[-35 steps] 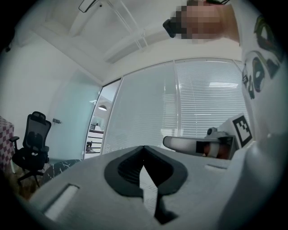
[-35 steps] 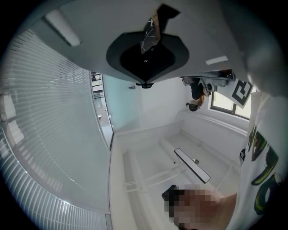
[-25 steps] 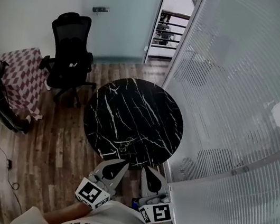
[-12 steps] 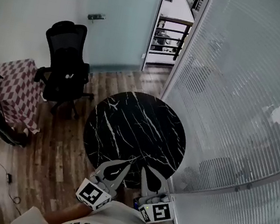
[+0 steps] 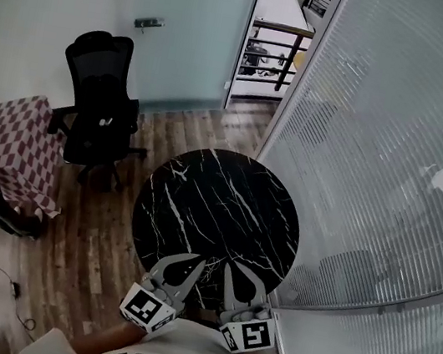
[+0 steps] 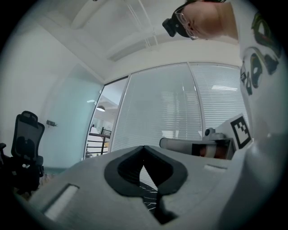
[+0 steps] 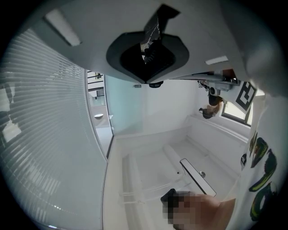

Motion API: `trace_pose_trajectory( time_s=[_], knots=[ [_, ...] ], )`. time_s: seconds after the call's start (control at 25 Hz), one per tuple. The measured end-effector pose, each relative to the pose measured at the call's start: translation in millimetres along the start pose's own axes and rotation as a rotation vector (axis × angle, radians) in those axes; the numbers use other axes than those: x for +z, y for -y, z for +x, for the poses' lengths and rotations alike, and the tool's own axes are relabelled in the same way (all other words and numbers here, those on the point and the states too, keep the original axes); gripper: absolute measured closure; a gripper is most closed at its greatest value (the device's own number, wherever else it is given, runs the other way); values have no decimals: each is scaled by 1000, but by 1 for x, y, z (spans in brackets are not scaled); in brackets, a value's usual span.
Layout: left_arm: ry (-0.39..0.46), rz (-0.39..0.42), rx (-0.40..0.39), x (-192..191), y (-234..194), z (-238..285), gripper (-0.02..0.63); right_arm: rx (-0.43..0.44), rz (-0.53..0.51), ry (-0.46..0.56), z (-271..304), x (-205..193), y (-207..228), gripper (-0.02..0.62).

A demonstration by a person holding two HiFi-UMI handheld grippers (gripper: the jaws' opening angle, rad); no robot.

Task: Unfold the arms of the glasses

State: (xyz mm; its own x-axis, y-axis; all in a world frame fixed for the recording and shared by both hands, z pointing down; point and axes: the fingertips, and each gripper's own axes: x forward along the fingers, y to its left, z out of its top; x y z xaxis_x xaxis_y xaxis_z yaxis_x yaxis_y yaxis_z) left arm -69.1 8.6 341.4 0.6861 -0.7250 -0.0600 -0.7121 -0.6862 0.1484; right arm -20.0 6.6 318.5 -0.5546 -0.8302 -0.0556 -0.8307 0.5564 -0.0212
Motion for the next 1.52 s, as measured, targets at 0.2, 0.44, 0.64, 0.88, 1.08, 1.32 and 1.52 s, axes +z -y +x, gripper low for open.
trace_pose_trajectory(
  time_s=[0.2,0.44,0.64,0.88,1.08,1.32,1.52],
  knots=[
    [-10,-5,-19,-5,-11,16,604,-14,4,-5,12,-4,12,594],
    [-34,-10,-22,-12,-10,32,604,-25,11,-7,15,-6,29,594],
    [-43,-12,-21,-14,0,48,604,-13,13,-9,11,-3,46,594],
    [-62,-22,-1,-20,8,69,604,7,5,-30,7,-3,68,594],
    [-64,-24,15,-25,8,82,604,8,-5,-46,4,-8,84,594],
    [-73,-18,20,-31,5,82,603,11,2,-73,5,-20,86,594],
    [-113,-36,21,-48,4,78,603,14,28,-106,6,-35,81,594]
  ],
)
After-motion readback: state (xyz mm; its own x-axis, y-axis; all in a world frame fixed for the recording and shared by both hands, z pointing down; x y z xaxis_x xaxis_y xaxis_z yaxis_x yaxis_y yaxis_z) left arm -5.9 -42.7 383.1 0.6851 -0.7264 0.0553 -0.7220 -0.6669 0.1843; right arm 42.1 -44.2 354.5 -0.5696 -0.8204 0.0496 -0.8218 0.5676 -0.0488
